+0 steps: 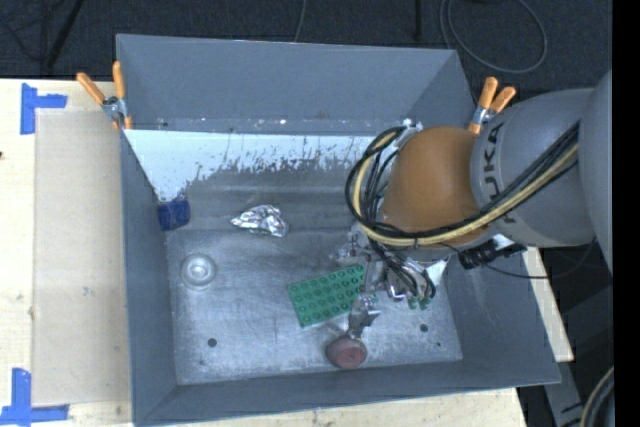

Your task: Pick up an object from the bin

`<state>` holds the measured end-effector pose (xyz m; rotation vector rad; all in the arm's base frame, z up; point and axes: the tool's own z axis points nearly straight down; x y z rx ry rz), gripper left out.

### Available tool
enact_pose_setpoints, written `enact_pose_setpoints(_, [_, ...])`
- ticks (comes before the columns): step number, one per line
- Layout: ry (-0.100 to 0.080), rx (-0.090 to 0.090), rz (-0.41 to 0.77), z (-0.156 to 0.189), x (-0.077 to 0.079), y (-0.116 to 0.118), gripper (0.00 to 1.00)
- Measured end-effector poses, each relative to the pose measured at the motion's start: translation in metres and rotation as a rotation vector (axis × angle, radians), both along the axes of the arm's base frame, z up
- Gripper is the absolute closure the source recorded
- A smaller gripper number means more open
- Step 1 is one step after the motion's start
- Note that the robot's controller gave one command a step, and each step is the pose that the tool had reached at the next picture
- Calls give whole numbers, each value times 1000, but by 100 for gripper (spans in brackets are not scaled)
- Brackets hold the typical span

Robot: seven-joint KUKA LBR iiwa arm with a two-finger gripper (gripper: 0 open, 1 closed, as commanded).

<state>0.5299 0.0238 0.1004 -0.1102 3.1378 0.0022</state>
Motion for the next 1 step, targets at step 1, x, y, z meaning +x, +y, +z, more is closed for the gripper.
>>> enact_pose_setpoints(1, [1, -1, -6, 8, 4, 7, 0])
